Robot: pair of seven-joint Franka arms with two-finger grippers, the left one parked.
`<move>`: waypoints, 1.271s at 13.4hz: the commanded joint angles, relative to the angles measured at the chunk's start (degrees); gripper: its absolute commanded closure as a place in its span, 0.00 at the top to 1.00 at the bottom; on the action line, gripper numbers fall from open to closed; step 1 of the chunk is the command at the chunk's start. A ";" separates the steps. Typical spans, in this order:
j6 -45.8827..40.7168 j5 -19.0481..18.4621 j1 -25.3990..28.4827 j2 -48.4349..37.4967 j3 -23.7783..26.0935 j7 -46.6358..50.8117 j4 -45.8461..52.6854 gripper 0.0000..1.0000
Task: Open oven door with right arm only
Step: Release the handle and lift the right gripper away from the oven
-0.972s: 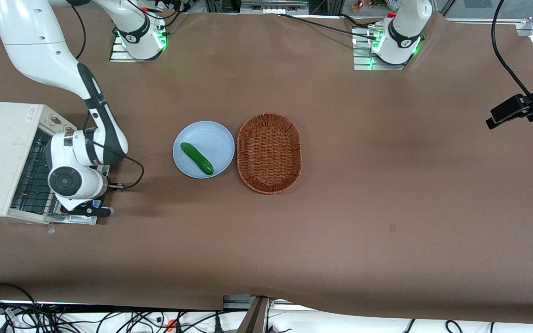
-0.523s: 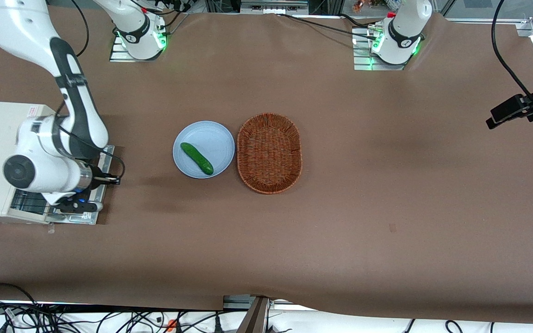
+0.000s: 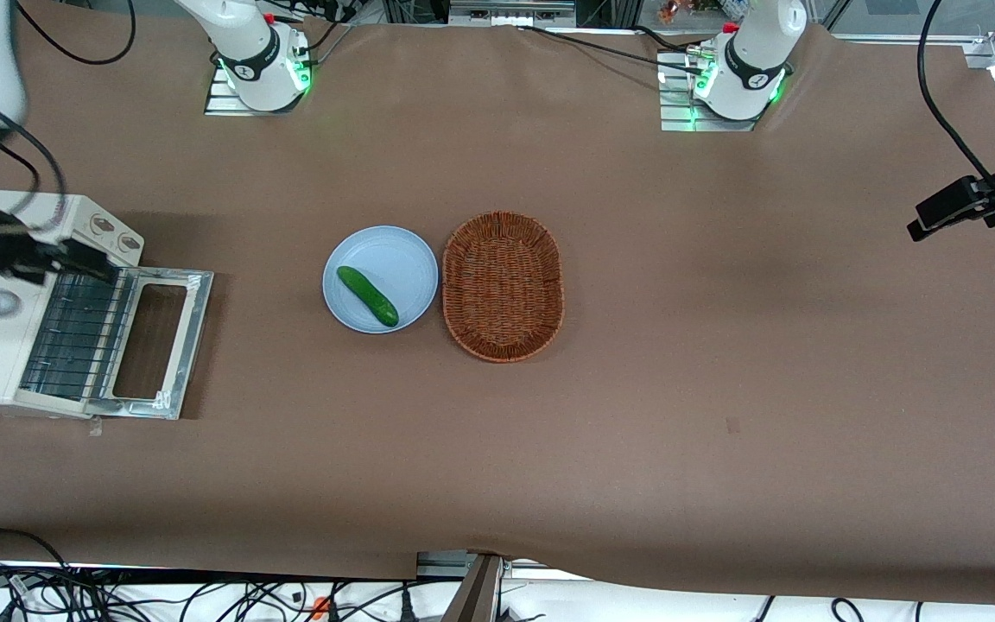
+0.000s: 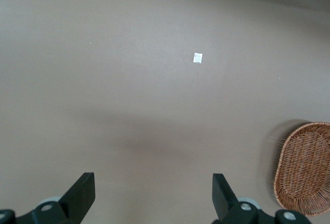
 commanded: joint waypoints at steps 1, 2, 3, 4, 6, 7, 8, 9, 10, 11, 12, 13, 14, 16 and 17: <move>-9.25 0.48 -0.29 4.19 -0.95 -1.08 13.03 1.00; -10.74 1.09 -0.11 4.56 -1.22 0.05 13.59 1.00; -10.32 2.06 -0.03 2.91 -1.31 0.33 10.03 1.00; -6.84 1.98 0.06 0.11 -1.05 0.33 5.73 1.00; 2.30 1.54 0.59 -6.82 -0.52 2.86 -6.12 1.00; 5.56 1.45 0.59 -10.08 -0.17 3.14 -10.79 1.00; 7.50 0.76 0.59 -11.42 0.09 3.14 -13.01 1.00; 7.44 -0.64 0.59 -11.43 0.70 3.14 -12.95 1.00; 7.00 -0.92 0.59 -11.43 0.97 3.06 -12.77 1.00; 5.26 -0.92 0.68 -11.35 1.15 2.97 -12.16 1.00; 2.63 -0.92 0.68 -11.34 1.32 3.14 -11.90 1.00; 1.99 -0.92 0.59 -11.08 1.15 3.14 -11.28 1.00; 1.90 -0.83 0.59 -10.56 1.15 2.71 -10.58 1.00; 1.81 -0.92 0.59 -10.55 1.24 2.88 -10.05 1.00; 1.12 -0.92 0.59 -10.55 1.24 2.88 -10.14 1.00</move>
